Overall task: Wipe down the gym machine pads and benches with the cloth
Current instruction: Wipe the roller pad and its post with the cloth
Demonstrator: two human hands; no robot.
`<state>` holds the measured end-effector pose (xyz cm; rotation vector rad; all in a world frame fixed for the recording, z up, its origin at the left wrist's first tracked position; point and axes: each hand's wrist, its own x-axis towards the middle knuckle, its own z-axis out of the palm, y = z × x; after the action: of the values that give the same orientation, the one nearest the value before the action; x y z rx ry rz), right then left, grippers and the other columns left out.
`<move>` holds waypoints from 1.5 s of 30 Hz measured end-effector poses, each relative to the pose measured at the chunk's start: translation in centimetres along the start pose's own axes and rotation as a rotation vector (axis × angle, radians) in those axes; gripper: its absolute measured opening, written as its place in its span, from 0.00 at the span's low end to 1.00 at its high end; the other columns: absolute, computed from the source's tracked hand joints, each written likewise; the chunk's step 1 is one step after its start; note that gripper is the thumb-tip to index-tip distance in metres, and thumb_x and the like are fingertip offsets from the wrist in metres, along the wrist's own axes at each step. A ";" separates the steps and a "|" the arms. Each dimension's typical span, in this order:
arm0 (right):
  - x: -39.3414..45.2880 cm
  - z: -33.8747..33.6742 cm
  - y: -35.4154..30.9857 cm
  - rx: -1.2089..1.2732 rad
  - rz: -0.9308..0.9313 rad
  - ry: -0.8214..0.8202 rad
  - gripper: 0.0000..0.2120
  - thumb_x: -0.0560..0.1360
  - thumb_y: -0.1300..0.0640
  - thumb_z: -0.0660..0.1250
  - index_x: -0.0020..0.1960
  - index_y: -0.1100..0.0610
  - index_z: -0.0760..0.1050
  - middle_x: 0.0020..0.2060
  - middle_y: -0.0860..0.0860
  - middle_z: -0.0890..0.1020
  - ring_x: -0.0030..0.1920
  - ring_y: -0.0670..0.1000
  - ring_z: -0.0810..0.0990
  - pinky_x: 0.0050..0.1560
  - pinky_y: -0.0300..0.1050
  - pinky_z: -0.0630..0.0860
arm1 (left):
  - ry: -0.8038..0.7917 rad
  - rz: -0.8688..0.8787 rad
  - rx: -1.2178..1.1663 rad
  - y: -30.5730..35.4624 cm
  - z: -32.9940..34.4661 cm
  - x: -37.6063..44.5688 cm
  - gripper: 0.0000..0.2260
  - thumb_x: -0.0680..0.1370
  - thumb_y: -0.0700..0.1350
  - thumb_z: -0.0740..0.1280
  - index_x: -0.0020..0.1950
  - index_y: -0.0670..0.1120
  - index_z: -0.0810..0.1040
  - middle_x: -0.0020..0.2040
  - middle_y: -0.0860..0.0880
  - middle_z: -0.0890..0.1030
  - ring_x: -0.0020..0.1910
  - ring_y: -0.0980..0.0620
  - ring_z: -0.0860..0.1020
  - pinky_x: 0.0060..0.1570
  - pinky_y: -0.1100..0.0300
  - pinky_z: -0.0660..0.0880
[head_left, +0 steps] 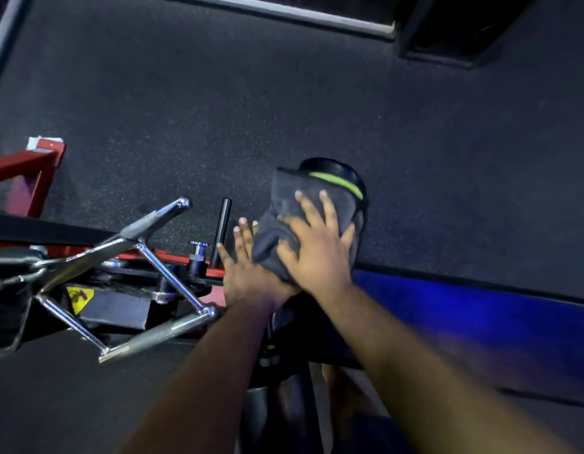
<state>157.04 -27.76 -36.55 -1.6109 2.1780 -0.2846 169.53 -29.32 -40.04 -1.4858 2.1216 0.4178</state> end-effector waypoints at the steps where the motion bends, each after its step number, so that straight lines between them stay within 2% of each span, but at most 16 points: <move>1: -1.5 0.6 0.4 0.043 -0.011 -0.007 0.21 0.74 0.43 0.65 0.67 0.41 0.75 0.81 0.42 0.58 0.83 0.53 0.46 0.68 0.79 0.57 | 0.006 0.007 -0.024 0.0 0.2 0.1 0.48 0.73 0.75 0.50 0.83 0.50 0.35 0.82 0.38 0.33 0.81 0.39 0.32 0.76 0.29 0.41; 6: 5.2 -0.5 2.7 0.057 0.093 0.072 0.21 0.77 0.40 0.63 0.70 0.37 0.73 0.83 0.43 0.52 0.83 0.56 0.43 0.66 0.85 0.56 | -0.001 -0.055 -0.006 0.1 0.1 -0.2 0.63 0.67 0.81 0.55 0.80 0.37 0.31 0.81 0.36 0.32 0.82 0.39 0.36 0.77 0.31 0.43; 10: 7.3 -1.4 2.9 0.126 0.242 0.123 0.22 0.77 0.40 0.63 0.71 0.35 0.71 0.83 0.41 0.49 0.82 0.54 0.44 0.66 0.80 0.61 | 0.019 -0.046 -0.022 0.3 -0.4 -0.4 0.65 0.67 0.81 0.56 0.79 0.35 0.30 0.81 0.35 0.32 0.82 0.40 0.37 0.77 0.32 0.44; 12: 3.4 0.0 2.0 0.153 0.200 0.156 0.25 0.75 0.44 0.63 0.72 0.36 0.70 0.83 0.42 0.49 0.83 0.54 0.43 0.67 0.80 0.61 | -0.005 -0.049 0.005 0.1 -0.4 -0.3 0.62 0.70 0.79 0.55 0.79 0.35 0.29 0.80 0.35 0.30 0.82 0.39 0.35 0.77 0.31 0.43; 15: -3.4 2.4 1.2 0.244 0.129 0.106 0.28 0.73 0.45 0.62 0.73 0.37 0.69 0.83 0.44 0.52 0.83 0.53 0.44 0.67 0.78 0.64 | -0.033 -0.019 0.087 0.0 0.2 0.1 0.46 0.78 0.69 0.46 0.81 0.39 0.32 0.79 0.36 0.28 0.80 0.38 0.31 0.75 0.29 0.43; 16: -3.7 2.7 1.6 0.246 0.106 0.097 0.28 0.73 0.43 0.62 0.73 0.37 0.69 0.83 0.44 0.52 0.83 0.54 0.44 0.67 0.77 0.64 | -0.039 -0.016 0.079 0.0 0.3 0.1 0.45 0.78 0.68 0.45 0.81 0.40 0.32 0.80 0.37 0.28 0.80 0.38 0.31 0.75 0.29 0.43; 20: 3.0 1.1 4.8 0.255 0.113 0.183 0.29 0.74 0.41 0.60 0.75 0.35 0.67 0.84 0.47 0.49 0.83 0.57 0.43 0.76 0.69 0.57 | -0.038 -0.053 -0.010 0.2 -0.2 -0.3 0.63 0.68 0.80 0.55 0.79 0.36 0.29 0.81 0.36 0.31 0.82 0.40 0.36 0.77 0.31 0.43; 23: 5.3 0.8 5.8 0.497 0.266 0.275 0.28 0.77 0.48 0.65 0.77 0.37 0.67 0.84 0.49 0.49 0.83 0.57 0.46 0.80 0.55 0.50 | -0.015 -0.049 -0.033 0.4 -0.7 -0.5 0.65 0.67 0.80 0.58 0.78 0.36 0.28 0.81 0.36 0.32 0.82 0.40 0.38 0.77 0.32 0.44; 26: 0.6 3.0 3.8 0.689 0.380 0.428 0.28 0.77 0.46 0.63 0.77 0.40 0.66 0.83 0.52 0.54 0.82 0.56 0.54 0.79 0.61 0.57 | 0.001 -0.047 -0.014 0.3 -1.1 -0.6 0.61 0.71 0.77 0.57 0.76 0.35 0.26 0.80 0.36 0.30 0.82 0.39 0.36 0.77 0.31 0.42; 29: -4.5 5.3 1.5 0.691 0.416 0.355 0.30 0.77 0.45 0.60 0.78 0.37 0.62 0.83 0.53 0.55 0.81 0.53 0.55 0.79 0.57 0.56 | 0.032 -0.038 -0.010 0.3 -0.6 -0.5 0.47 0.80 0.62 0.52 0.76 0.33 0.26 0.80 0.35 0.30 0.82 0.39 0.36 0.76 0.30 0.46; 30: -4.0 5.0 1.8 0.702 0.411 0.347 0.30 0.77 0.47 0.60 0.79 0.38 0.62 0.83 0.53 0.55 0.81 0.53 0.55 0.79 0.54 0.55 | 0.033 -0.042 -0.019 0.4 -0.5 -0.5 0.47 0.79 0.63 0.52 0.76 0.34 0.26 0.80 0.35 0.30 0.82 0.39 0.36 0.76 0.30 0.46; 33: 2.6 2.1 4.5 0.809 0.540 0.389 0.28 0.81 0.55 0.62 0.80 0.40 0.62 0.83 0.53 0.54 0.82 0.54 0.54 0.80 0.51 0.54 | 0.002 -0.060 -0.012 0.4 -0.6 -0.5 0.62 0.70 0.79 0.55 0.77 0.35 0.27 0.80 0.36 0.31 0.82 0.40 0.36 0.77 0.31 0.42; 36: 6.1 0.0 5.4 0.782 0.612 0.364 0.26 0.83 0.48 0.61 0.79 0.38 0.61 0.83 0.50 0.56 0.81 0.56 0.55 0.78 0.57 0.59 | 0.004 -0.069 -0.021 0.4 -0.6 -0.6 0.65 0.67 0.81 0.56 0.78 0.35 0.27 0.81 0.36 0.31 0.82 0.41 0.37 0.77 0.32 0.43; 41: -2.6 0.5 1.9 0.273 0.163 0.189 0.26 0.77 0.42 0.57 0.75 0.37 0.68 0.80 0.47 0.60 0.70 0.60 0.64 0.64 0.63 0.70 | -0.009 -0.065 0.019 0.5 -1.0 -1.0 0.60 0.71 0.78 0.53 0.78 0.34 0.29 0.80 0.36 0.31 0.82 0.39 0.35 0.76 0.30 0.42; 43: -3.9 -0.3 3.1 0.271 0.067 0.088 0.25 0.77 0.45 0.60 0.74 0.38 0.70 0.79 0.47 0.62 0.68 0.59 0.65 0.66 0.61 0.71 | -0.025 -0.065 0.039 0.5 -1.4 -1.4 0.58 0.72 0.77 0.52 0.79 0.36 0.30 0.80 0.36 0.30 0.81 0.39 0.33 0.75 0.29 0.41; 45: -3.6 -2.3 4.8 0.326 0.021 0.038 0.23 0.78 0.50 0.66 0.73 0.40 0.73 0.76 0.48 0.67 0.67 0.57 0.67 0.68 0.59 0.71 | -0.018 -0.060 -0.023 0.3 -2.4 -2.2 0.61 0.70 0.77 0.58 0.80 0.37 0.30 0.81 0.37 0.32 0.81 0.40 0.33 0.76 0.31 0.36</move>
<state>152.80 -23.05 -35.65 -1.4091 2.0463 -0.6331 169.29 -28.78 -36.80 -1.5485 2.0596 0.4341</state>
